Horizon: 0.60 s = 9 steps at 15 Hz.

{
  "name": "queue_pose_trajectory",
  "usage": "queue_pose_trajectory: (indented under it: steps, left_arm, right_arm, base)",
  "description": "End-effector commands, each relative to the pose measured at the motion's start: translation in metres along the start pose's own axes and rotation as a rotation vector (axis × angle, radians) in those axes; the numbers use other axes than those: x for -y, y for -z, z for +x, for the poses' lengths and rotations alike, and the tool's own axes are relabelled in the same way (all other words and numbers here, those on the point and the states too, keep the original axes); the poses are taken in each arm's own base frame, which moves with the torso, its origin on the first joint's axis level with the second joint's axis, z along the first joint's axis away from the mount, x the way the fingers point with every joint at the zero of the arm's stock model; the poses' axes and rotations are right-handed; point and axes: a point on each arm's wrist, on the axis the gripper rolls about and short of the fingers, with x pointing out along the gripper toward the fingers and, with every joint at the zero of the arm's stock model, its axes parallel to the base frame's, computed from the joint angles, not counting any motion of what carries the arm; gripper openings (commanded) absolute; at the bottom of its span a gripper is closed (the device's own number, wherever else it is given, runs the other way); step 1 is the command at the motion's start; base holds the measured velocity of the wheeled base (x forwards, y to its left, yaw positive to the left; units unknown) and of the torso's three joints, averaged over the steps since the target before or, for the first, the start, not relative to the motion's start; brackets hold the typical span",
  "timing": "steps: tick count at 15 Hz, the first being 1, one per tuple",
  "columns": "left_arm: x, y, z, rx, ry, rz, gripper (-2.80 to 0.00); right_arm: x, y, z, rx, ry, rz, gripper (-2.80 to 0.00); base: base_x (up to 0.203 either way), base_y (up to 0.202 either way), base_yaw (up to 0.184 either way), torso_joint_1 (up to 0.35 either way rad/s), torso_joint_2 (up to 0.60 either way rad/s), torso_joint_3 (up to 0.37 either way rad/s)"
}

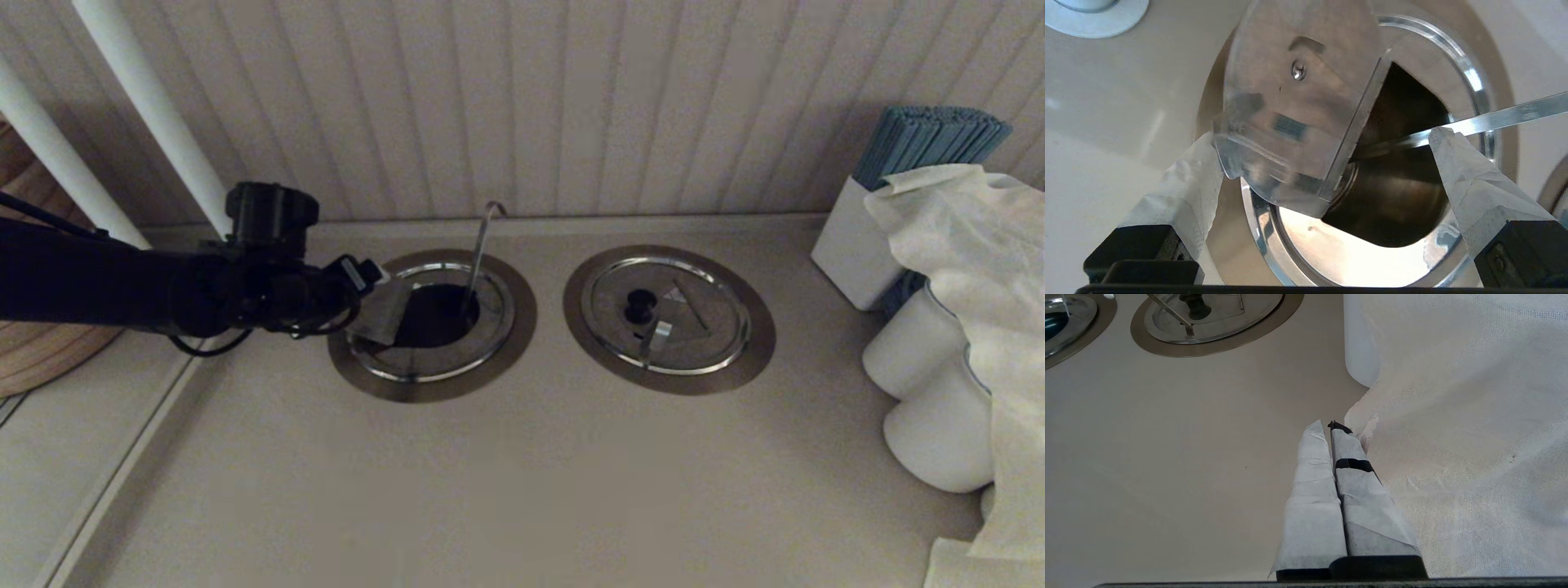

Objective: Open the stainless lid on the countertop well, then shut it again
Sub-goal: Close the lid

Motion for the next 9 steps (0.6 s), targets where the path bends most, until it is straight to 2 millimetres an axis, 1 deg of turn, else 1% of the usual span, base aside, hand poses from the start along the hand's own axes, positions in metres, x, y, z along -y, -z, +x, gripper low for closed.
queue_pose_trajectory:
  steps: [1, 3, 5, 9]
  left_arm:
    - [0.002, -0.003, -0.005, 0.012, 0.01, -0.005, 0.0]
    - [0.007, -0.002, -0.011, 0.014, 0.024, -0.001, 0.0]
    - [0.013, 0.005, -0.015, -0.001, 0.043, 0.011, 0.0]
    - [0.018, 0.01, -0.016, -0.013, 0.052, 0.02, 0.0]
  right_arm:
    - [0.0, 0.0, 0.0, -0.001, 0.0, 0.0, -2.8]
    - [0.0, 0.0, 0.0, -0.001, 0.0, 0.0, -2.8]
    - [0.0, 0.0, 0.0, -0.001, 0.0, 0.0, -2.8]
    - [0.0, 0.0, 0.0, -0.001, 0.0, 0.0, -2.8]
  base:
    - [0.0, 0.0, 0.0, 0.0, 0.0, 0.0]
    - [0.0, 0.0, 0.0, 0.0, 0.0, 0.0]
    - [0.0, 0.0, 0.0, 0.0, 0.0, 0.0]
    - [0.0, 0.0, 0.0, 0.0, 0.0, 0.0]
